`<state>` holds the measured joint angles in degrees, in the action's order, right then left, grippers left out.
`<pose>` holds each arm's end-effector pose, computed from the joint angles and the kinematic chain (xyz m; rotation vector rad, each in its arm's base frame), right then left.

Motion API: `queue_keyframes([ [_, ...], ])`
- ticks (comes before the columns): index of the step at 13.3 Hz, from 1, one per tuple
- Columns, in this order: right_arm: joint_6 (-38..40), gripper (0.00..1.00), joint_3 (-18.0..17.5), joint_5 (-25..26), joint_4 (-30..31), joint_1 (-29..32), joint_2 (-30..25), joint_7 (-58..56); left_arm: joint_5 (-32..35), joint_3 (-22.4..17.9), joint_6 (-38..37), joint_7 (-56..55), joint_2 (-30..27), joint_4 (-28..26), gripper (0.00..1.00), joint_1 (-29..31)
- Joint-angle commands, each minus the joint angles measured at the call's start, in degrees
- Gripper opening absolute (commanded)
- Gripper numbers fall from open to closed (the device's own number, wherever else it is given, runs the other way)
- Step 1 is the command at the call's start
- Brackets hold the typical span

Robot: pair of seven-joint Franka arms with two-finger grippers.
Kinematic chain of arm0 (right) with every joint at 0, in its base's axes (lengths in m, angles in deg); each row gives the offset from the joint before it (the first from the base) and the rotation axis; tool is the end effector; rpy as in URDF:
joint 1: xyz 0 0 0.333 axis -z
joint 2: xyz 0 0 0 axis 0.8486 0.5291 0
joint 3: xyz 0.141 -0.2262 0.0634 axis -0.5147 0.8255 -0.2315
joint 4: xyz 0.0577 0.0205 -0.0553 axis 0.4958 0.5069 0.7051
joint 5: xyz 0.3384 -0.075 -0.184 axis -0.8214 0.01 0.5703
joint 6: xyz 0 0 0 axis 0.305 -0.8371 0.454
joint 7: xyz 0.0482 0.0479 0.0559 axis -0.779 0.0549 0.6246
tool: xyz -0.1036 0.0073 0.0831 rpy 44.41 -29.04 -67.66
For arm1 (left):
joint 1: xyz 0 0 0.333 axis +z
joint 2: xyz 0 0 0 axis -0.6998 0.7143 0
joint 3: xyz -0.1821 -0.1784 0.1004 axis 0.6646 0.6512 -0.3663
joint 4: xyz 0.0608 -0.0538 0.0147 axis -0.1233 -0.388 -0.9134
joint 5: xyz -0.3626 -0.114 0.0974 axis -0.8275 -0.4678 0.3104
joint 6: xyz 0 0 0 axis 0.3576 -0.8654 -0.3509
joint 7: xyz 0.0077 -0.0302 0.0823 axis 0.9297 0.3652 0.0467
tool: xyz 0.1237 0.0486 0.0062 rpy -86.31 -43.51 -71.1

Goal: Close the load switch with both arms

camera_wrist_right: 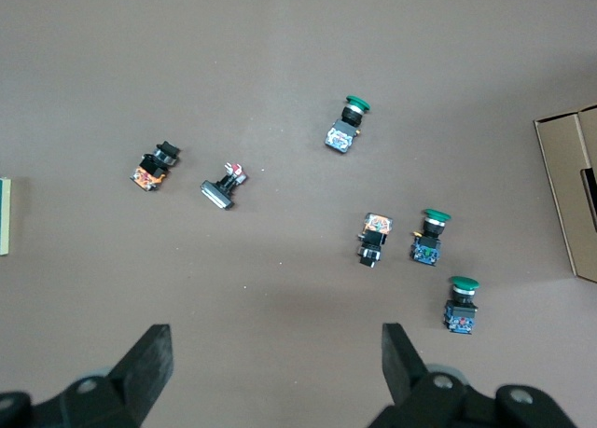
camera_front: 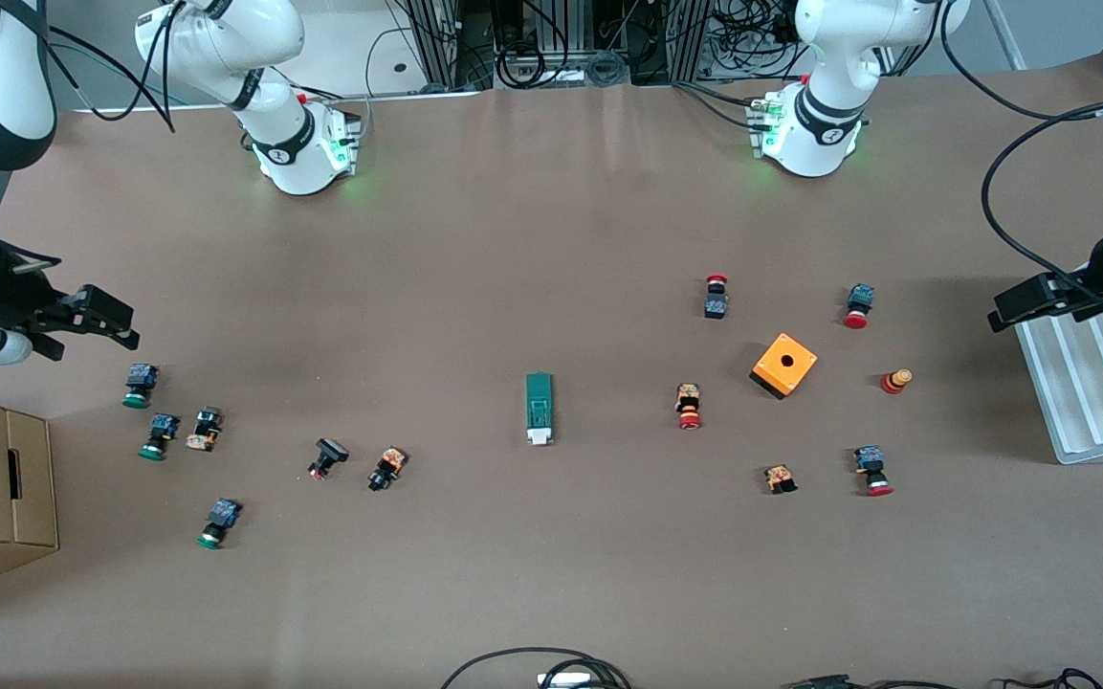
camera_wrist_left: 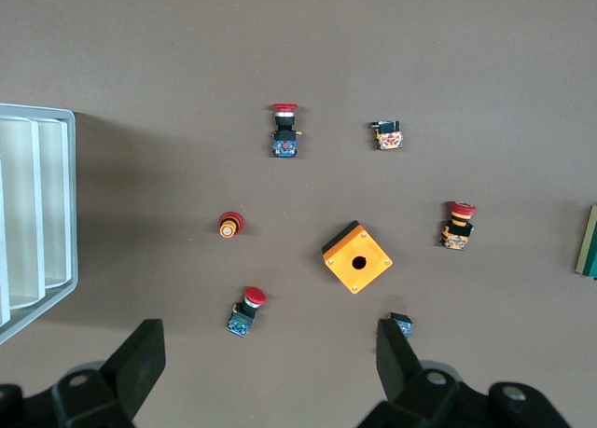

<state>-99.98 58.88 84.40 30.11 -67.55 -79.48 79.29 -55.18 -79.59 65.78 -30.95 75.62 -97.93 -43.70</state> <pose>0.5595 -0.0249 0.5009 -3.0840 -0.1148 -0.1370 0.5822 0.0061 0.5365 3.0876 0.1713 -0.0723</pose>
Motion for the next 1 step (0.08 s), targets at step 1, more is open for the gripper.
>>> queue_keyframes([
  [1, 0.01, 1.0, -0.13, 1.06, -1.29, 0.09, 0.76, 0.17, -0.32, 0.16, -0.28, 1.49, 0.01, 0.42, 1.0, 0.78],
])
